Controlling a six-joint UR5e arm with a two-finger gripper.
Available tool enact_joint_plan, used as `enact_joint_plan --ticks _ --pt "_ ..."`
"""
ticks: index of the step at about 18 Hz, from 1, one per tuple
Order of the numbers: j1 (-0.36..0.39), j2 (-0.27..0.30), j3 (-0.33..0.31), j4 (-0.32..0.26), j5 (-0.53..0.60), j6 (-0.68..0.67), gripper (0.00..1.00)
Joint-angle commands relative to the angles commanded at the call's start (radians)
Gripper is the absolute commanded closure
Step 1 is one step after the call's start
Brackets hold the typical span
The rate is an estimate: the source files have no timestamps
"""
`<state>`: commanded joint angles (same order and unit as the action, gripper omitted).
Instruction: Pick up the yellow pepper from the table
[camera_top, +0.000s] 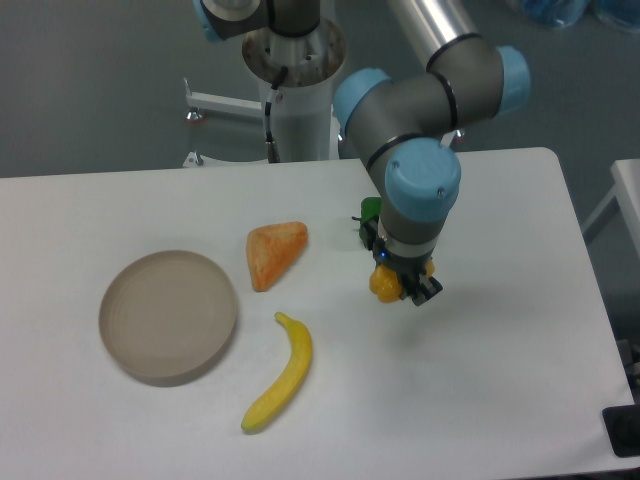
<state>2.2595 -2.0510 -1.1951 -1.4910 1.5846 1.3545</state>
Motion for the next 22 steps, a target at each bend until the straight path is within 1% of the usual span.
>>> enact_joint_plan --ticks 3,6,8,15,22 --pt "0.028 0.002 0.005 -0.002 -0.006 0.012 0.75" --pt "0.049 0.009 0.006 0.0 -0.011 0.096 0.75" --pt "0.063 0.011 0.009 0.0 -0.015 0.118 0.75" --pt "0.061 0.0 -0.003 0.006 -0.015 0.156 0.75" --pt "0.061 -0.003 -0.011 0.009 -0.009 0.157 0.75"
